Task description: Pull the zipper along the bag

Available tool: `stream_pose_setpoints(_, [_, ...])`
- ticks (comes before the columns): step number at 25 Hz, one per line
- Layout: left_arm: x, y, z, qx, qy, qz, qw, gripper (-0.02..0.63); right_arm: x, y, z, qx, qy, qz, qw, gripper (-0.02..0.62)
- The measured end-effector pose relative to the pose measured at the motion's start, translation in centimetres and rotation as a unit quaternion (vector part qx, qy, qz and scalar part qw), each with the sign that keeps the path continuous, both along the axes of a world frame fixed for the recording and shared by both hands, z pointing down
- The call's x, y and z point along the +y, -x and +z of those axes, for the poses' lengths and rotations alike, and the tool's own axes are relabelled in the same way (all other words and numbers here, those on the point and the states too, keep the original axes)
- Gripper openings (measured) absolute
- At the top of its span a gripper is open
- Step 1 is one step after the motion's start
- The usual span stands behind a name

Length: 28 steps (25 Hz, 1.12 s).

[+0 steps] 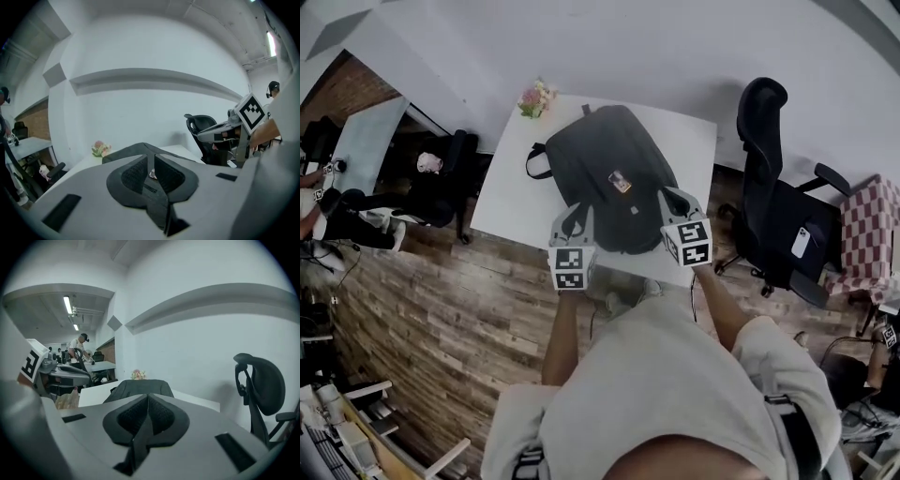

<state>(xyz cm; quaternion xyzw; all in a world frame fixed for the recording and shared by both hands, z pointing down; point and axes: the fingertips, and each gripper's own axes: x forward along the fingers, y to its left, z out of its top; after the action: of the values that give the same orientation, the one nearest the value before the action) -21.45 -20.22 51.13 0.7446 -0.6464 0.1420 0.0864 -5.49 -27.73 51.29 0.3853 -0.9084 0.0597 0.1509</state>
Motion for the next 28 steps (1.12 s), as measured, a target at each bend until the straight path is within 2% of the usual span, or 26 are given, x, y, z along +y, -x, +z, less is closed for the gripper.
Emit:
stream_pose_setpoints(8, [-0.9,3.5,-3.5,-0.016,-0.045,-0.037,0.9982,0.026,-1.6,1.4,-3.6,-0.015,-0.039,-0.005,0.999,0.014])
stream_pose_setpoints(19, [-2.0,4.8,-5.2,-0.002,-0.060,-0.054,0.9967,0.026,-2.8,2.6,-6.5,-0.025,-0.068,-0.015,0.997,0.014])
stream_pose_setpoints(28, [-2.1,4.6,-5.0,0.002,-0.057,-0.052,0.9970,0.025,-2.5,2.7,-6.3,-0.023,-0.064,-0.014,0.998,0.014])
